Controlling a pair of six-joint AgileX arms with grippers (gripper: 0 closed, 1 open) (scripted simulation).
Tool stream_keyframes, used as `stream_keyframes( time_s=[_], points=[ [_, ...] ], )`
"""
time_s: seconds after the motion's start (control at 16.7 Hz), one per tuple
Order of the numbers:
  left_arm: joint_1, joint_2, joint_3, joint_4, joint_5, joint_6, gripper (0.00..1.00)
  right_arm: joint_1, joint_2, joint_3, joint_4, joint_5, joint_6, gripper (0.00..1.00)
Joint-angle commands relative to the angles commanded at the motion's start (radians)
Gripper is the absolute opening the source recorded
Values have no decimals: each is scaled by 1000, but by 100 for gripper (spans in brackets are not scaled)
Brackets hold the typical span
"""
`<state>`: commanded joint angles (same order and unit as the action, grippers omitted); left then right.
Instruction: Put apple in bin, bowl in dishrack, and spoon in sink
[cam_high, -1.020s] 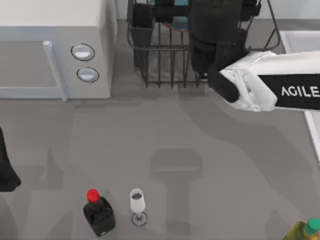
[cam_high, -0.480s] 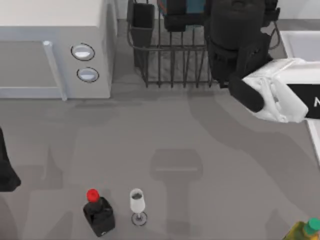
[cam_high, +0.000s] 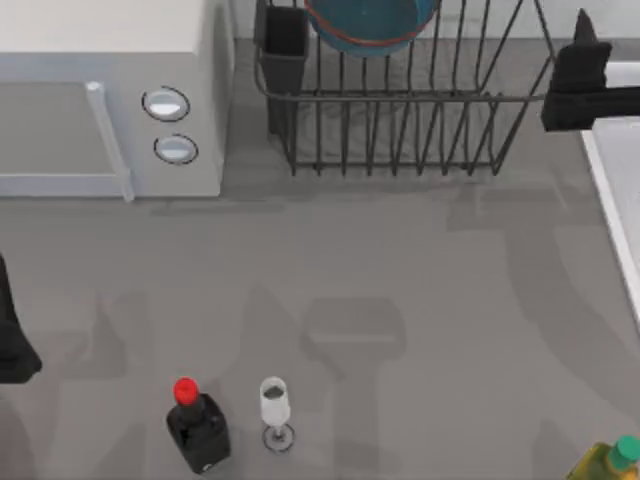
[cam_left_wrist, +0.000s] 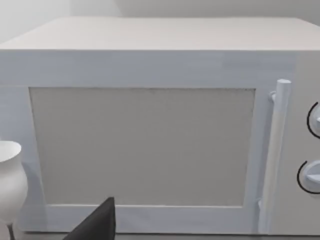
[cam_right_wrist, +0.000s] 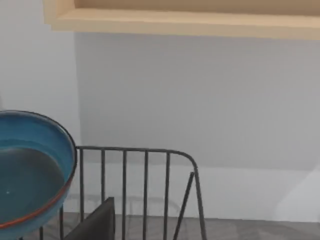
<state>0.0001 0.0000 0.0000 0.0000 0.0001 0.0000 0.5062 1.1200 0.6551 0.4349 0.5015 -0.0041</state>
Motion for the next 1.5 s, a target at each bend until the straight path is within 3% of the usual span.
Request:
stream_keyframes(
  time_s=[0.36,0.66,0.84,1.26,1.5],
  points=[
    [0,0,0,0,0,0,100,-233,-689,-379,-207,-221,-5,100],
    [0,0,0,0,0,0,100,-431,-1029,-590,-370,-423,0,100],
    [0,0,0,0,0,0,100,-499,-1112,-649,-429,-494,4,100],
    [0,0,0,0,0,0,100,-509,-1106,-649,-443,-500,-6,100],
    [0,0,0,0,0,0,100,-571,-969,-570,-569,-507,-149,100]
  ],
)
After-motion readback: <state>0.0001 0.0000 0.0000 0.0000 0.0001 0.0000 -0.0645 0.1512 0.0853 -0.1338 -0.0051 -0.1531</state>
